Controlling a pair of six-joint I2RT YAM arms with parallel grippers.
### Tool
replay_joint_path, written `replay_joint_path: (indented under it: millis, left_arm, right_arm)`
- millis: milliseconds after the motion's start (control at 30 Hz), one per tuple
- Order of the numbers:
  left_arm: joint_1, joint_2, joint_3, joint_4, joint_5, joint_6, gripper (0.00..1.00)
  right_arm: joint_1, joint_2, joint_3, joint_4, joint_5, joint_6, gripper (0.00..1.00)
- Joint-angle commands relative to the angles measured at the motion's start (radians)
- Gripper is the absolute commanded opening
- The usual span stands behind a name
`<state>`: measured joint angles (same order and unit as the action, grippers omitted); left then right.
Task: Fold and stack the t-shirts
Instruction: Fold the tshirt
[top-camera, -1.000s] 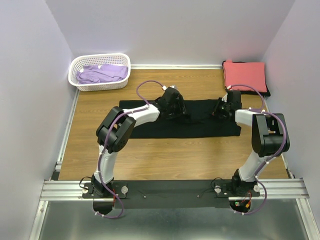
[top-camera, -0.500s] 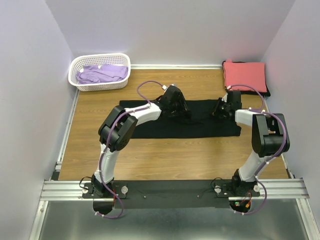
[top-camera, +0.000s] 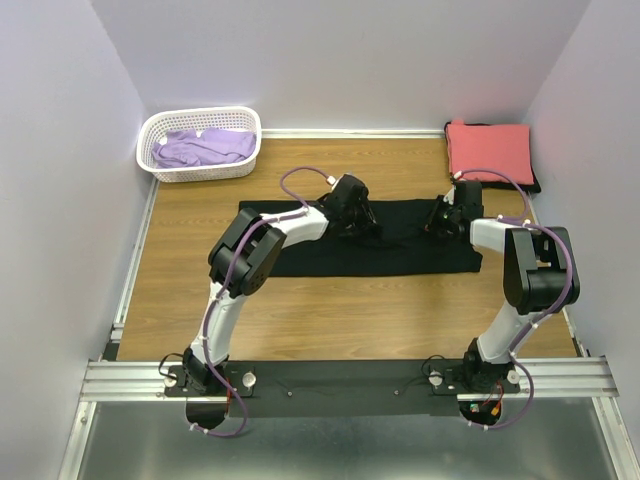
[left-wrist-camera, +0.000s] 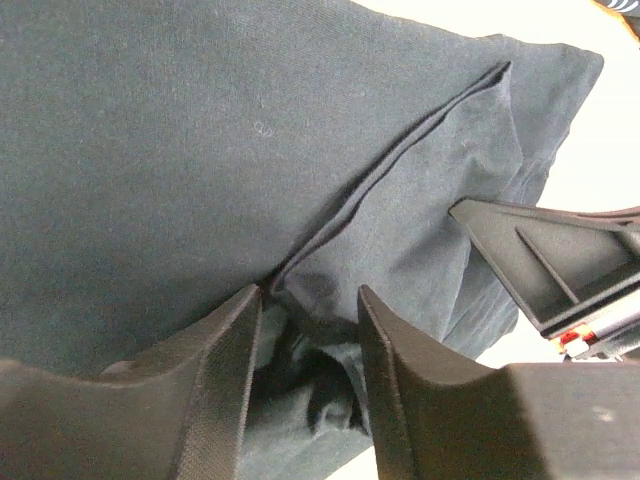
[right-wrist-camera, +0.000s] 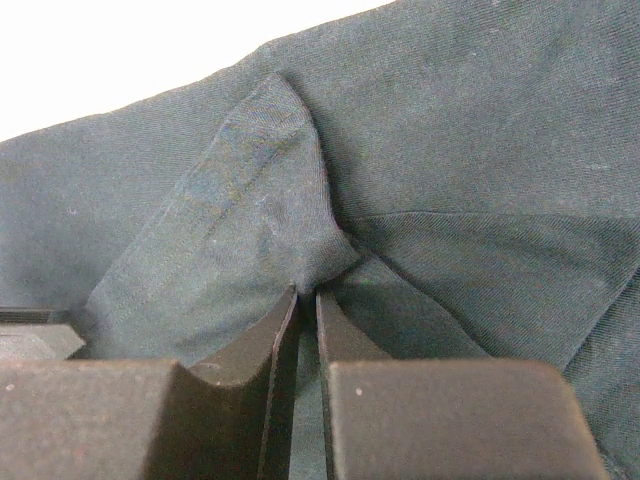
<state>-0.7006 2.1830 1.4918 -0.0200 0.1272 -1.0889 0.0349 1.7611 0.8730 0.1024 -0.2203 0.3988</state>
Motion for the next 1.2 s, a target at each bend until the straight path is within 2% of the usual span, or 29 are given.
replay_joint_path:
  millis: [0, 167, 267, 433, 500, 833, 1167]
  left_arm:
    - [-0.002, 0.029, 0.050, 0.000, -0.001, -0.009, 0.47]
    - [-0.002, 0.035, 0.067, 0.002, -0.014, 0.006, 0.36]
    - [-0.002, 0.034, 0.070, 0.003, -0.023, 0.033, 0.24]
    - [-0.002, 0.031, 0.067, 0.015, -0.034, 0.078, 0.21]
    - [-0.004, 0.031, 0.065, 0.015, -0.047, 0.087, 0.17]
    - [-0.002, 0.034, 0.062, 0.015, -0.086, 0.179, 0.16]
    - [-0.002, 0.034, 0.067, 0.015, -0.089, 0.199, 0.16]
  right_arm:
    - [-0.004, -0.009, -0.009, -0.061, 0.027, -0.021, 0.19]
    - [-0.006, -0.015, -0.002, -0.066, 0.019, -0.031, 0.19]
    - [-0.006, -0.034, 0.035, -0.099, 0.009, -0.035, 0.21]
    - [-0.006, -0.063, 0.127, -0.181, 0.016, -0.069, 0.28]
    - [-0.004, -0.058, 0.182, -0.208, 0.015, -0.097, 0.29]
    - [-0.007, 0.083, 0.359, -0.251, -0.051, -0.172, 0.33]
    - [-0.009, 0.204, 0.420, -0.270, -0.102, -0.222, 0.33]
